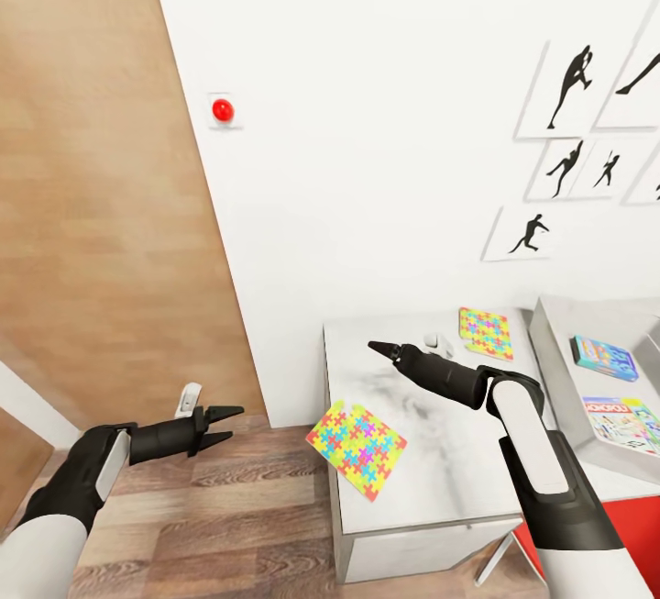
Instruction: Put all the toys in the child's room - the three board games (two on the bed and one on the table), the two jigsaw puzzles on the table, and the tennis ball on the table - inside the toy box on the table in the child's room.
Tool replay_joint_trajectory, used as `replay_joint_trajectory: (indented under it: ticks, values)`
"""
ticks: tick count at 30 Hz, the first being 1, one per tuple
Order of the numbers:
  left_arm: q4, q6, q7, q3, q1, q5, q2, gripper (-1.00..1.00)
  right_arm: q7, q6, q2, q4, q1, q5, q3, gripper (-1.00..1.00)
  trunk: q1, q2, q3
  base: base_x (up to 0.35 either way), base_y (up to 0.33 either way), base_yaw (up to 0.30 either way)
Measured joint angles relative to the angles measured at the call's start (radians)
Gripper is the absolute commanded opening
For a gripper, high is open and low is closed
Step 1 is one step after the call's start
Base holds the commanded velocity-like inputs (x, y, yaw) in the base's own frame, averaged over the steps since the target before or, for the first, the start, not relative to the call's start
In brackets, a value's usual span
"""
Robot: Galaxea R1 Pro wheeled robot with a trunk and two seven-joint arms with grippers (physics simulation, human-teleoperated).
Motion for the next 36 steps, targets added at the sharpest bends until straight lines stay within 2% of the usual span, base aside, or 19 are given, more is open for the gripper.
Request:
replay_joint_trajectory:
  ticks: [9,16,18,19,21,22,24,28,31,36]
  values:
    - [0.0,-0.003,0.001,-0.001,0.0,0.0,-0.002,1.0,-0.002,-0.002,0.0,0.005,0.0,0.003,-0.001,1.0,0.035,-0.063,-0.028,0.0,0.0,0.0]
    - [0.0,-0.003,-0.001,-0.001,0.0,0.0,-0.003,1.0,0.007,0.024,-0.002,0.0,0.0,-0.01,-0.01,1.0,0.061,-0.112,-0.05,0.0,0.0,0.0]
    - [0.0,-0.003,-0.002,-0.002,0.0,0.001,-0.002,1.0,0.033,0.06,-0.002,-0.002,0.0,-0.04,-0.021,1.0,0.069,-0.126,-0.057,0.0,0.0,0.0]
    - [0.0,-0.003,-0.002,-0.002,0.0,0.001,-0.001,1.0,0.065,0.078,-0.002,-0.007,0.0,-0.073,-0.028,1.0,0.073,-0.133,-0.06,0.0,0.0,0.0]
    - [-0.001,-0.003,-0.003,-0.003,0.0,0.001,0.0,1.0,0.107,0.088,-0.004,-0.011,0.002,-0.105,-0.033,1.0,0.081,-0.147,-0.066,0.0,0.0,0.0]
    - [-0.001,-0.003,-0.005,-0.003,0.0,0.001,0.001,1.0,0.152,0.088,-0.01,-0.015,0.012,-0.129,-0.036,1.0,0.084,-0.154,-0.069,0.0,0.0,0.0]
    - [-0.001,-0.003,-0.014,-0.003,0.0,0.001,0.001,1.0,0.225,0.088,-0.021,-0.019,0.038,-0.147,-0.039,1.0,0.092,-0.168,-0.076,0.0,0.0,0.0]
    - [0.0,-0.004,-0.039,-0.005,0.0,-0.001,-0.001,1.0,0.336,0.088,-0.036,-0.022,0.073,-0.161,-0.042,1.0,0.107,-0.196,-0.088,0.0,0.0,0.0]
    - [-0.001,-0.005,-0.048,-0.015,0.0,-0.001,-0.001,1.0,0.372,0.088,-0.04,-0.022,0.082,-0.163,-0.043,1.0,0.119,-0.217,-0.097,0.0,0.0,0.0]
    - [-0.001,-0.004,-0.052,-0.021,0.0,-0.001,-0.001,1.0,0.388,0.088,-0.041,-0.022,0.086,-0.164,-0.044,1.0,0.131,-0.239,-0.107,0.0,0.0,0.0]
